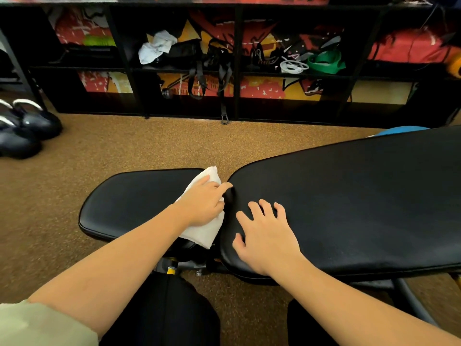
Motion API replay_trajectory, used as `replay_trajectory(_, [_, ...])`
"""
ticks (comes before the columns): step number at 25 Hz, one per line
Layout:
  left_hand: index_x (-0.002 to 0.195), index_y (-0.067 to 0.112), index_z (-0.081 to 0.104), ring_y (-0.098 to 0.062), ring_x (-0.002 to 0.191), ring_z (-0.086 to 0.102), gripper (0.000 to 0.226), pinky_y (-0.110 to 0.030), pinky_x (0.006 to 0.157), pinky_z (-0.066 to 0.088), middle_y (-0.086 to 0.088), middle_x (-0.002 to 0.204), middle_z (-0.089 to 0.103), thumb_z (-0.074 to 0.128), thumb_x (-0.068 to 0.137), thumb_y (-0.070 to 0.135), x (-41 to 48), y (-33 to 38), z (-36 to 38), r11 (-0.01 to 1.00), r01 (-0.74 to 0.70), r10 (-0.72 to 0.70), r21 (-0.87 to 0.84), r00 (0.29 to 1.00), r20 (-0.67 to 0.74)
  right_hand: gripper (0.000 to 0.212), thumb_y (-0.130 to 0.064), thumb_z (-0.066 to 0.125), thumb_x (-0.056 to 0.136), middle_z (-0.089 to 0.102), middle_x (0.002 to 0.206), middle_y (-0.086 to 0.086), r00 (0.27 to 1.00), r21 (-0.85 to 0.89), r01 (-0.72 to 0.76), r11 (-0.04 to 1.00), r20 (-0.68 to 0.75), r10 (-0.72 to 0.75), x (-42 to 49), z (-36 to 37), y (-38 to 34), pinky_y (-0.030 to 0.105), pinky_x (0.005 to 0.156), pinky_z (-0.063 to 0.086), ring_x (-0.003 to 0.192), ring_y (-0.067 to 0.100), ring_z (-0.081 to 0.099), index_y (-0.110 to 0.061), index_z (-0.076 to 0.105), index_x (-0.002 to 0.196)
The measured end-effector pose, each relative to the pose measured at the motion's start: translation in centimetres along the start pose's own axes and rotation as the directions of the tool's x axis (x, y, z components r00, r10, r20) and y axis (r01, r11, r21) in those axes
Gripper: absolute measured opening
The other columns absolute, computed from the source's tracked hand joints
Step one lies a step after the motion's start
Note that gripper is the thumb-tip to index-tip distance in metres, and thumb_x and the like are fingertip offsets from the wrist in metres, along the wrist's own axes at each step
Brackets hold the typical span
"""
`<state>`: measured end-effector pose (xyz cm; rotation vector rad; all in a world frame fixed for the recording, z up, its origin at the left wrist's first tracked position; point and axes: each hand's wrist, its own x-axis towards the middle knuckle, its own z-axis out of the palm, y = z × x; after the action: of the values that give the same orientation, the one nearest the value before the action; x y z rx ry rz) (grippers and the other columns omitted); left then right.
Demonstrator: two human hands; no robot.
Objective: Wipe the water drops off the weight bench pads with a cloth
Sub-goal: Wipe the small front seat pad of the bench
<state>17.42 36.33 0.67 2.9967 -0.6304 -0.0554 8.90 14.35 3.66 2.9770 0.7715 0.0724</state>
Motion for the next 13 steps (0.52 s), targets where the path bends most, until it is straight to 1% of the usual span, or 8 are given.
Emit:
replay_trajectory(3, [0.162,0.02,0.029,-0.016,0.118,0.053,0.061,-0.034,0.123,0.012,0.0,0.11,0.068,0.032,0.103,0.036,0.7,-0.5,-0.6,1.0,0.004,-0.004,-0.007,1.0,0.03,0.052,-0.049,0.038,0.09,0.055,0.14,0.016,1.0,0.01,0.002,1.0,-0.009,-0.002,0.2,0.1,0.1,0.062,0.111,0.031,0.136,0.04,0.045,-0.021,0.057,0.13])
replay_trajectory(5, [0.164,0.022,0.026,-0.018,0.117,0.054,0.064,-0.035,0.121,0.015,0.001,0.109,0.069,0.034,0.103,0.038,1.8,-1.0,-0.7,1.0,0.021,-0.022,0.011,0.999,0.043,0.052,-0.048,0.038,0.09,0.053,0.14,0.016,1.0,0.016,0.004,1.0,-0.009,-0.003,0.2,0.2,0.1,0.063,0.111,0.03,0.136,0.041,0.043,-0.02,0.056,0.13])
replay_trajectory(7, [0.164,0.025,0.027,-0.02,0.118,0.056,0.062,-0.038,0.118,0.021,0.0,0.112,0.071,0.034,0.104,0.039,3.5,-1.6,-0.9,0.997,0.073,-0.075,0.039,0.996,0.055,0.052,-0.048,0.037,0.091,0.051,0.141,0.017,1.0,0.024,0.003,1.0,-0.011,-0.002,0.2,0.3,0.2,0.063,0.112,0.028,0.136,0.042,0.041,-0.019,0.055,0.131])
replay_trajectory(9, [0.161,0.028,0.028,-0.028,0.121,0.058,0.058,-0.044,0.115,0.028,-0.005,0.118,0.073,0.033,0.105,0.042,5.1,-2.4,-1.3,0.977,0.211,-0.212,0.021,0.975,0.064,0.052,-0.047,0.037,0.09,0.05,0.141,0.018,1.0,0.028,0.006,1.0,-0.014,-0.005,0.2,0.3,0.2,0.064,0.112,0.028,0.135,0.043,0.041,-0.019,0.054,0.13])
replay_trajectory(10, [0.16,0.029,0.028,-0.032,0.122,0.059,0.056,-0.048,0.113,0.03,-0.006,0.12,0.073,0.032,0.106,0.044,5.5,-2.9,-1.7,0.949,0.315,-0.313,-0.022,0.947,0.07,0.052,-0.047,0.037,0.09,0.051,0.141,0.018,1.0,0.03,0.006,1.0,-0.018,-0.006,0.1,0.3,0.2,0.064,0.111,0.028,0.135,0.043,0.041,-0.019,0.055,0.13])
replay_trajectory(11, [0.159,0.029,0.028,-0.034,0.122,0.06,0.055,-0.051,0.112,0.032,-0.008,0.122,0.072,0.03,0.107,0.046,5.7,-3.7,-2.1,0.903,0.421,-0.416,-0.079,0.906,0.076,0.051,-0.047,0.038,0.09,0.051,0.14,0.019,1.0,0.032,0.006,0.999,-0.023,-0.005,0.1,0.4,0.1,0.065,0.111,0.028,0.135,0.044,0.042,-0.018,0.055,0.129])
replay_trajectory(13, [0.156,0.022,0.032,-0.037,0.123,0.06,0.057,-0.055,0.111,0.031,-0.012,0.13,0.068,0.027,0.107,0.05,5.0,-6.0,-2.5,0.788,0.597,-0.589,-0.149,0.802,0.102,0.052,-0.046,0.038,0.091,0.05,0.141,0.019,1.0,0.032,0.007,0.999,-0.029,-0.006,0.2,0.4,0.2,0.065,0.112,0.027,0.135,0.043,0.041,-0.018,0.054,0.131])
